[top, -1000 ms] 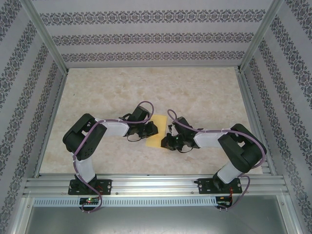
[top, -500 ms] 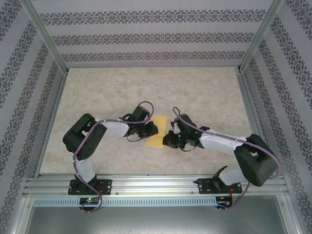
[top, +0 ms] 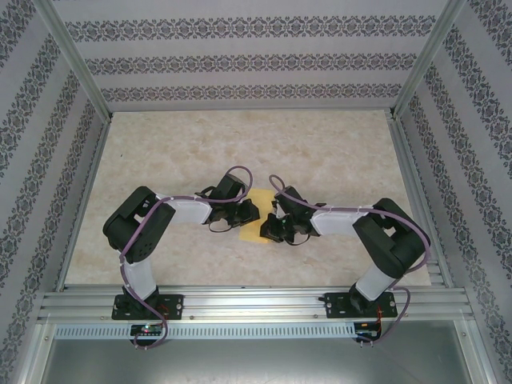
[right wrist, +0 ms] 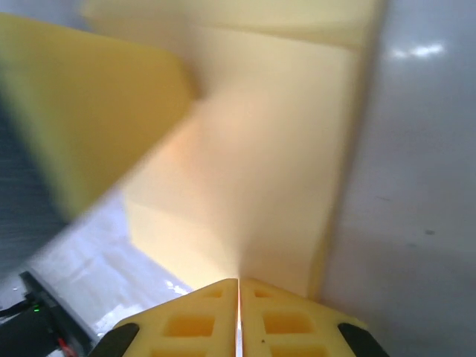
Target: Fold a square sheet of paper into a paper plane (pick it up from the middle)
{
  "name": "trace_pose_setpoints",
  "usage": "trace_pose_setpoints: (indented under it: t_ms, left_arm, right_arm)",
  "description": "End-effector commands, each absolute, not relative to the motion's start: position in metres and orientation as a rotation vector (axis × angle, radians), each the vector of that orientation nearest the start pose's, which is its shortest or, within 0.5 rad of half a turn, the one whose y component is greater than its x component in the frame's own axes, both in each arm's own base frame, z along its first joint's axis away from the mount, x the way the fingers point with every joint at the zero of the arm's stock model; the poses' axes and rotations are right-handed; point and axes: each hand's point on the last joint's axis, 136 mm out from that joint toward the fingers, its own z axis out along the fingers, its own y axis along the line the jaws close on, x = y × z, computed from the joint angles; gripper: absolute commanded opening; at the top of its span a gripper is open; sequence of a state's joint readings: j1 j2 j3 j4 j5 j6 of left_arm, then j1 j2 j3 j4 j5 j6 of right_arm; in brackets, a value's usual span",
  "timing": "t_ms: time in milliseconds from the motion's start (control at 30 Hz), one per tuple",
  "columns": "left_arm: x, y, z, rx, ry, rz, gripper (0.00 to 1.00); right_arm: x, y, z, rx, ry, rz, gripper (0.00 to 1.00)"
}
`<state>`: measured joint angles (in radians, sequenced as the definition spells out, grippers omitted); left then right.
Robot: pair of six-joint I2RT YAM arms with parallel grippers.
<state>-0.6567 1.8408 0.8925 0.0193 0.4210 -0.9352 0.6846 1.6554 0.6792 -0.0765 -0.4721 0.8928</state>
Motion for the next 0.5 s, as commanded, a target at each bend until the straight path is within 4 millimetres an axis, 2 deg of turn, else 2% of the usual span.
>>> trace_pose_setpoints:
  t_ms: [0, 100, 233, 467]
  left_arm:
    - [0.274, -0.302, 0.001, -0.174, 2.855, -0.996, 0.18]
    - [0.28, -0.304, 0.018, -0.153, 2.805, -1.021, 0.22]
    - [0.285, -0.313, 0.042, -0.125, 2.734, -1.102, 0.26]
    - [0.278, -0.322, 0.047, -0.131, 2.71, -1.232, 0.26]
  right_arm:
    - [0.205, 0.26, -0.013, 0.165, 2.983, 0.967, 0.09]
    - [0.198, 0.253, -0.02, 0.181, 3.006, 0.944, 0.08]
    - [0.198, 0.254, -0.02, 0.179, 3.004, 0.953, 0.07]
    - [0.202, 0.255, -0.018, 0.178, 2.997, 0.949, 0.07]
